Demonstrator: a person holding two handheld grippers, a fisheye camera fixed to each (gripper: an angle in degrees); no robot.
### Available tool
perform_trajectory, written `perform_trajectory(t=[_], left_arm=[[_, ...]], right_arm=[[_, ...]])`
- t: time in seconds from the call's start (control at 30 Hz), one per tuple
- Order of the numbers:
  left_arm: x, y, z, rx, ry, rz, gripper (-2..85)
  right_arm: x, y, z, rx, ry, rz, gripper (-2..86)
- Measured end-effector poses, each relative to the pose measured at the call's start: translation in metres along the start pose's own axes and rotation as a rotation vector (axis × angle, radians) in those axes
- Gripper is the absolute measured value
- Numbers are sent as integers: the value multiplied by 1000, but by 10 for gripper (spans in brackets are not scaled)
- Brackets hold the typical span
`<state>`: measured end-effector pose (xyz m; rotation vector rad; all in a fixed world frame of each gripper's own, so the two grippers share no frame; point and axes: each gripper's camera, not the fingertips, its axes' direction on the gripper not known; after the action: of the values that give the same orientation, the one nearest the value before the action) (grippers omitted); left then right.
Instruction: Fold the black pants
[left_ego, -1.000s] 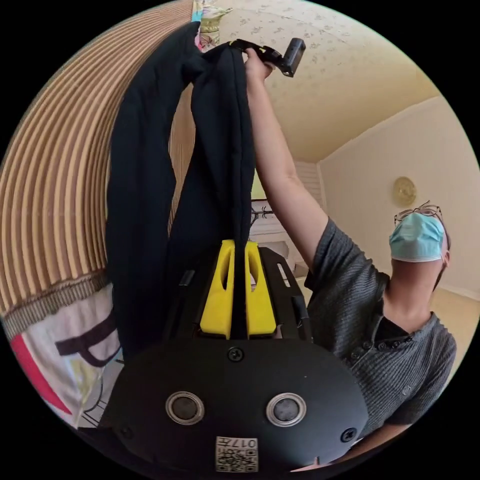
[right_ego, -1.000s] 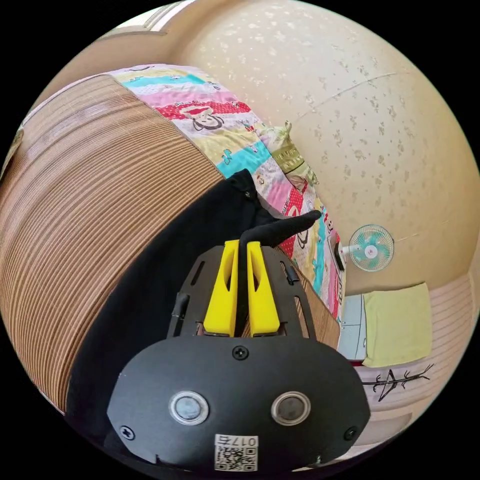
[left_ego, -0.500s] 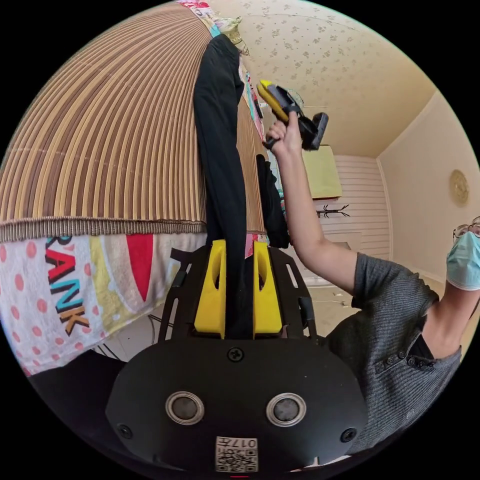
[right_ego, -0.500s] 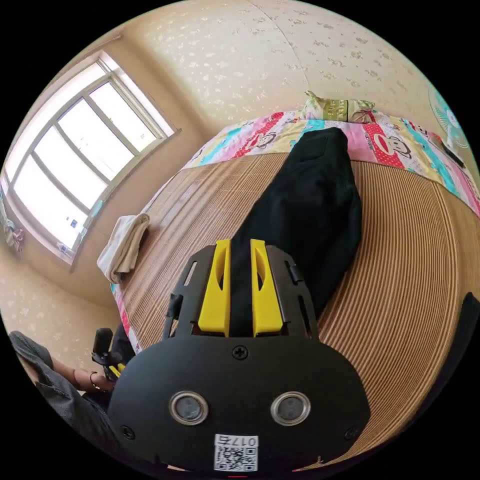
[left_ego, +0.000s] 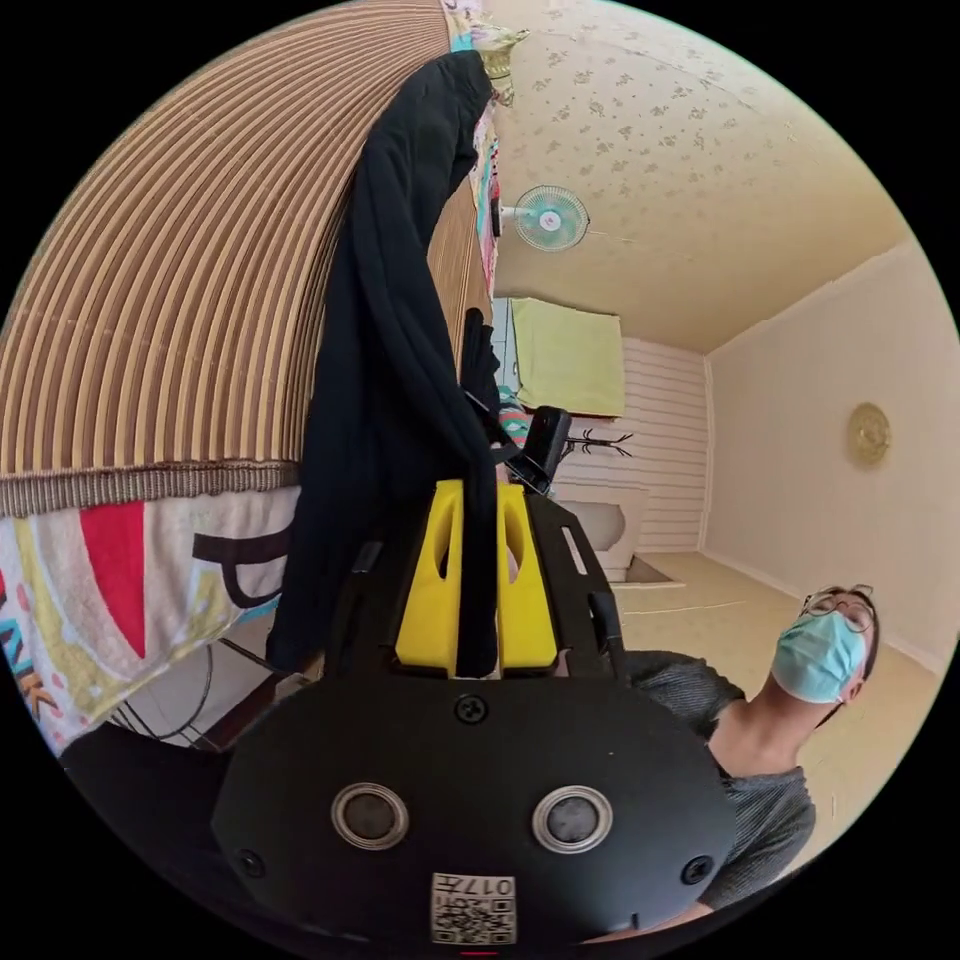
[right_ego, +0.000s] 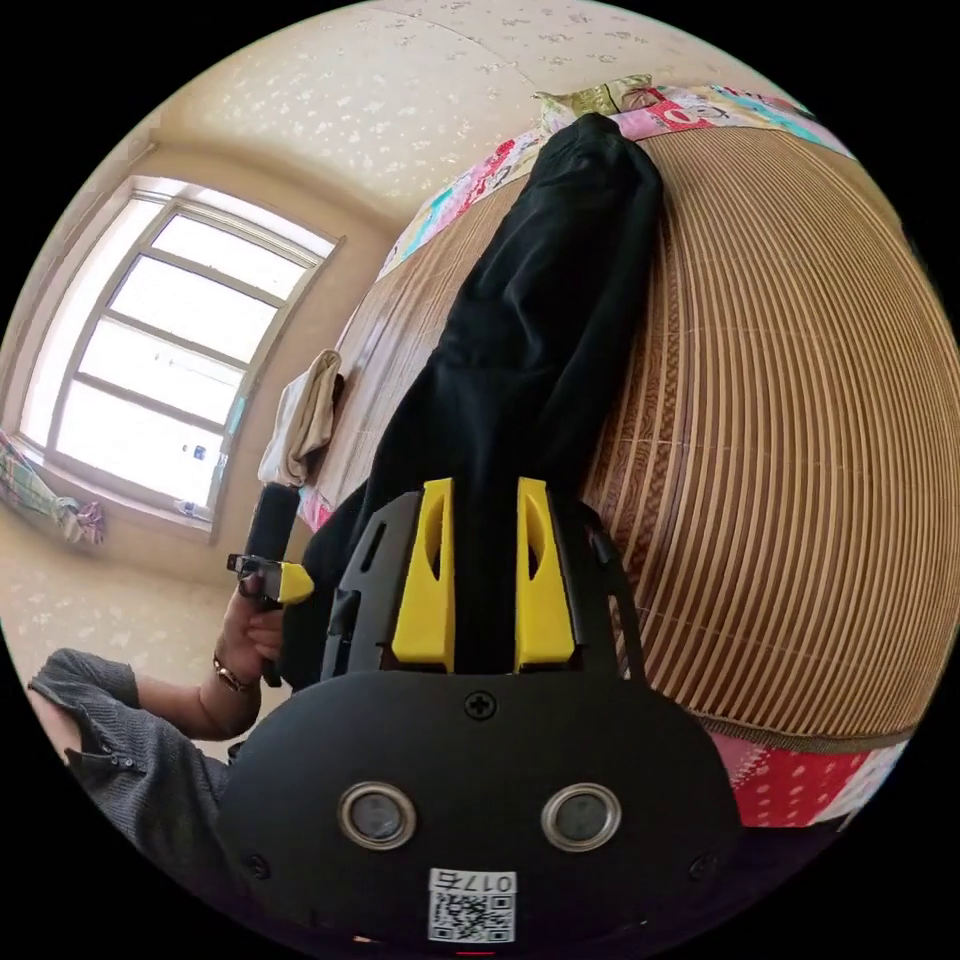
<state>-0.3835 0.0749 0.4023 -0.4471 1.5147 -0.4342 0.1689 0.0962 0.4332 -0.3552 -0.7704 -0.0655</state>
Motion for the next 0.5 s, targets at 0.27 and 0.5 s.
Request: perform_trajectory(t=[0.27, 0.5], left_arm=[[10, 5, 28, 28, 529, 22, 38], [32, 22, 33, -30, 139, 47, 39]], right_arm=[[69, 38, -31, 80, -710, 134, 118], [95, 74, -51, 257, -890, 52, 38]])
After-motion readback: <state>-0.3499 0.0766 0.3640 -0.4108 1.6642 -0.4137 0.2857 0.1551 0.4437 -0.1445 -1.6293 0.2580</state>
